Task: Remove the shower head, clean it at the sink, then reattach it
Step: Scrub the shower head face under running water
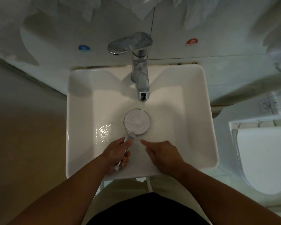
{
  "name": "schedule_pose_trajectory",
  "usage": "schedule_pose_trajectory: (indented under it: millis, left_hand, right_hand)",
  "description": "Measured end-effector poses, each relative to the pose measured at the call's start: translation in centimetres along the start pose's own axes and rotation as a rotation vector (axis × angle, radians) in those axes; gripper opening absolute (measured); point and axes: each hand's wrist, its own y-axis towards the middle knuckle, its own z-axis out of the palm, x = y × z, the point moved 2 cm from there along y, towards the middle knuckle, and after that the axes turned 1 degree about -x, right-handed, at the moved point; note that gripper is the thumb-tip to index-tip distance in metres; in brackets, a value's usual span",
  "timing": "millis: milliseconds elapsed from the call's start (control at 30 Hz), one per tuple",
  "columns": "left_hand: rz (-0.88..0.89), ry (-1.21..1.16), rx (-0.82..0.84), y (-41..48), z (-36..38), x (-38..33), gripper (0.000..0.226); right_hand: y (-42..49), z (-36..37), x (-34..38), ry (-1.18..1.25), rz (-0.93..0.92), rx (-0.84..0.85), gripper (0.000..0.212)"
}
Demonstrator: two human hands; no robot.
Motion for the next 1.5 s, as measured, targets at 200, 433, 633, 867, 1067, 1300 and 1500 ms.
schedule_pose_trajectory:
  millis: [200, 433, 633, 867, 1067, 1300, 1500]
  left_hand:
    - [0.002, -0.002, -0.007, 0.2, 0.0, 0.0, 0.032]
    - [-0.013, -0.018, 0.002, 0.1, 0.1, -0.1, 0.036]
    - [-0.028, -0.06, 0.006, 0.1, -0.1, 0.0, 0.033]
    - [-0.006, -0.03, -0.004, 0.2, 0.0, 0.1, 0.032]
    - [-0.004, -0.039, 0.004, 0.2, 0.0, 0.0, 0.031]
    - [0.008, -0.009, -0.004, 0.2, 0.0, 0.0, 0.033]
    - [0.013, 0.008, 0.002, 0.2, 0.0, 0.0, 0.032]
  right_hand:
    - [1.0, -2.0, -3.5, -0.013, 0.131, -0.171, 0.042]
    - [1.5, -2.5, -4.4, -0.019, 0.166, -0.194, 0.042]
    - [0.2, -0.9, -3.6, 0.061, 0.185, -0.168, 0.041]
    - [1.9, -0.4, -0.5, 0.099, 0.09, -0.193, 0.042]
    - [4.4, -1.9, -1.1, 0.007, 0.136, -0.21, 0.042]
    - [5.0, -1.5, 0.2, -0.022, -0.006, -0.123, 0.042]
    - [5.1, -0.7, 1.7, -0.006, -0.038, -0.095, 0.042]
